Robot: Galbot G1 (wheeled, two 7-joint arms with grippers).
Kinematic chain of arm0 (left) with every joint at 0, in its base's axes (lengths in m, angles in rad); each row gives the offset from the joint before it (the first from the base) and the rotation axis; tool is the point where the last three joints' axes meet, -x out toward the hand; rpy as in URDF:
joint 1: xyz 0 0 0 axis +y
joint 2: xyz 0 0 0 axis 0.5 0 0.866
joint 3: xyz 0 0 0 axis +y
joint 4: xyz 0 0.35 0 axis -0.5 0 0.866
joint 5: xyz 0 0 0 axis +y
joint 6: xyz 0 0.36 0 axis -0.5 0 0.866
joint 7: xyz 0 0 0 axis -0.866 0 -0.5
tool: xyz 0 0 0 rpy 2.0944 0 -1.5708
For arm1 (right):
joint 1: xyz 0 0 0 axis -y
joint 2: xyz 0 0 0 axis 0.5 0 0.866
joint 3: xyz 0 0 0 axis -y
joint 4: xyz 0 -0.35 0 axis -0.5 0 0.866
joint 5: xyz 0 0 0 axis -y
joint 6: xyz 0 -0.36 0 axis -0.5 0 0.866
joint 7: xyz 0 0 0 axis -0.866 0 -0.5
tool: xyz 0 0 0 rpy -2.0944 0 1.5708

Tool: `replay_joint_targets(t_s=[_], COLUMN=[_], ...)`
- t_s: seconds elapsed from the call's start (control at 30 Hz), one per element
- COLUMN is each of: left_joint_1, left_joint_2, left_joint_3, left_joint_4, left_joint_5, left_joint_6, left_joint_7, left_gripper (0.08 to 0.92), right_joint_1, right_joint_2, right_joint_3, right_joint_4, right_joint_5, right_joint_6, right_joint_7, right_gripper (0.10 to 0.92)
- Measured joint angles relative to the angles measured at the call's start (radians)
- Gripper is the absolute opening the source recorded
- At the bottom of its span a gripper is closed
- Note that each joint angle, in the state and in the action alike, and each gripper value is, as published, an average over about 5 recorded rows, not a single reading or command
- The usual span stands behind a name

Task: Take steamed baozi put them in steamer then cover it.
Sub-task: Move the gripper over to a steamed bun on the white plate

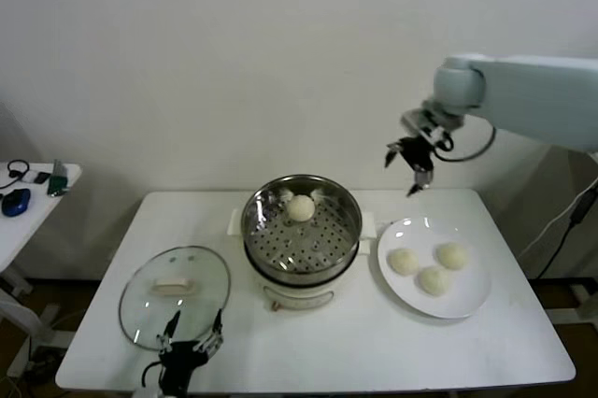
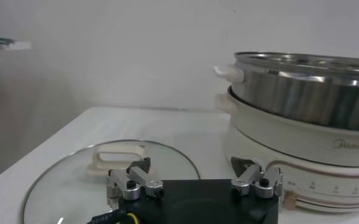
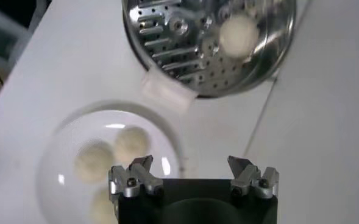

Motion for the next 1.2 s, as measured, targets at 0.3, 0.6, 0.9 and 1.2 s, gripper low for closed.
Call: replay_joint_targets(t_s=[0.3, 0.6, 0.9, 1.2], left_joint_1=[0.007, 0.023, 0.028, 0.026], left_joint_2=[-0.009, -0.014, -0.017, -0.016], left_joint_3=[-0.001, -0.001, 0.002, 0.001], left_joint_4=[-0.002, 0.006, 0.008, 0.012], left_joint_5=[0.004, 0.01, 0.012, 0.007], left_joint_6=[-0.004, -0.016, -0.022, -0.024], left_joint_7=[0.003, 0.004, 0.005, 0.005], left_gripper=[0.823, 0.823, 0.823, 0.823], right_joint_1=[-0.19, -0.386, -0.51, -0.569], right_joint_2=[-0.057, -0.023, 0.026, 0.042], right_joint_3=[0.081, 0.201, 0.287, 0.335], right_joint_4=[-0.005, -0.102, -0.203, -0.251], right_joint_5=[-0.041, -0.098, -0.147, -0.173], right_joint_6=[-0.117, -0.161, -0.182, -0.192], right_joint_7=[0.037, 0.071, 0.086, 0.095], right_gripper=[0.823, 0.823, 0.823, 0.808])
